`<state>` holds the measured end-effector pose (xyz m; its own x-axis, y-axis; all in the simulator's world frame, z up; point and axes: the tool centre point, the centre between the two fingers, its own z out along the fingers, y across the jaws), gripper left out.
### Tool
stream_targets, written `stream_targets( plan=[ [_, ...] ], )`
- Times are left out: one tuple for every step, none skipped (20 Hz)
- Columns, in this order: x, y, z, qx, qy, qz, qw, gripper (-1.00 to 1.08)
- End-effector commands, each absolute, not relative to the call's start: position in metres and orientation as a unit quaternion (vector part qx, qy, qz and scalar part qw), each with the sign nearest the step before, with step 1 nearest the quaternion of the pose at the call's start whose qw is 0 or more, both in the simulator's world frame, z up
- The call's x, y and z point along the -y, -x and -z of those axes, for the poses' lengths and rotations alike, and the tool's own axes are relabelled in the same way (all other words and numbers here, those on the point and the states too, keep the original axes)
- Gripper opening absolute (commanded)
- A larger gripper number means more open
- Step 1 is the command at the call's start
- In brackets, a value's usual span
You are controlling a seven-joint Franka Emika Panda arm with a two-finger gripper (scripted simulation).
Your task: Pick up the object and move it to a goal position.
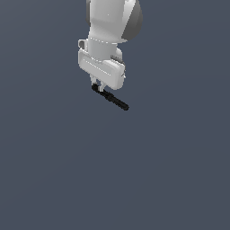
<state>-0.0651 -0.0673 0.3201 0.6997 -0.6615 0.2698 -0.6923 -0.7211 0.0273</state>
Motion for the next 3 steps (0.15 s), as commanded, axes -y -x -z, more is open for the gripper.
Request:
stream_targets(
  plan=[
    [0.0658, 0.0662, -0.3264, 0.368, -0.920, -0.122, 0.063, -1.00],
    [0.0655, 0.0663, -0.3272, 0.368, -0.920, -0.122, 0.063, -1.00],
    [0.0654, 0.0663, -0.3274, 0.368, -0.920, -0.122, 0.063, -1.00]
  ],
)
